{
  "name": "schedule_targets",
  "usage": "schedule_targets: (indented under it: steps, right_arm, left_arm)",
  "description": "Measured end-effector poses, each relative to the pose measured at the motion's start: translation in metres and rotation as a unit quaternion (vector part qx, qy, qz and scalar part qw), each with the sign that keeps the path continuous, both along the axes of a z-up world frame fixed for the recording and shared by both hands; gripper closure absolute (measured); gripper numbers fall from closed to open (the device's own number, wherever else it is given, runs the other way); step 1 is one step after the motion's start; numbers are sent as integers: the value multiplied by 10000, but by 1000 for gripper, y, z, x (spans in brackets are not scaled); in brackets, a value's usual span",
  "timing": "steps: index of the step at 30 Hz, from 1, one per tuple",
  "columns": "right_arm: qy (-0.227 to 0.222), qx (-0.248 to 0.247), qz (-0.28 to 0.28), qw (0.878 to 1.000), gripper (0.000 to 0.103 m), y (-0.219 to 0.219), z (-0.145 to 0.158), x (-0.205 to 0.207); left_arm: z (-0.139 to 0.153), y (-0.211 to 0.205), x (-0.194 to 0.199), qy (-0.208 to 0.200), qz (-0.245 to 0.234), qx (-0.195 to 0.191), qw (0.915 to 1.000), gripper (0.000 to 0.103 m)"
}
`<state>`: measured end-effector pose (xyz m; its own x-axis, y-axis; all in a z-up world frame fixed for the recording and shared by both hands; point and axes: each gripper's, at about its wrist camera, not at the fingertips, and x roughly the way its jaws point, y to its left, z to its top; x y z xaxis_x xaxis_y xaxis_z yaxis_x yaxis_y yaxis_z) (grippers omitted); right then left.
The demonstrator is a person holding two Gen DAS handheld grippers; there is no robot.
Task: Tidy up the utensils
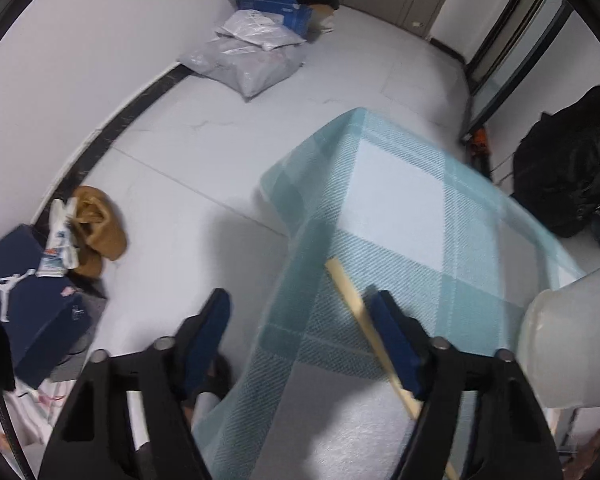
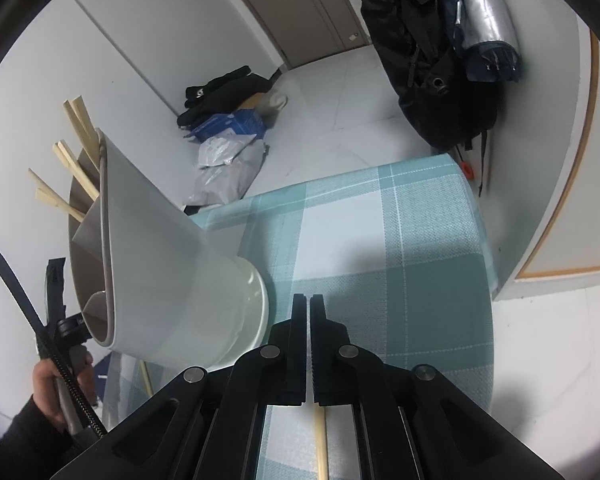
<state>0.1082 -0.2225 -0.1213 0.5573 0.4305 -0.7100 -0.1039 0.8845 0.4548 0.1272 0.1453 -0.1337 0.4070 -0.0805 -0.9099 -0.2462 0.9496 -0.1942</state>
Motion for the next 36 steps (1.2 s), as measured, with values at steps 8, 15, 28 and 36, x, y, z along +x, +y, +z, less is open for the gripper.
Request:
schedule_targets:
  steps: [8, 15, 28, 36]
  right_arm:
    - [89, -553, 336, 9979, 83, 13, -6, -3]
    - [-10, -1393, 745, 9874, 77, 42, -17, -6]
    - [-186, -1754, 790, 9812, 97, 51, -30, -3]
    - [-372, -729, 381, 9959, 98, 16, -2, -16]
  left_arm:
    - [8, -1, -5, -212, -205, -235, 9993, 72]
    - [11, 8, -2, -352, -82, -268, 9990, 98]
    - [21, 15, -9, -681, 76, -366, 9970, 101]
    - [64, 10, -35, -1469, 281, -518, 9874, 102]
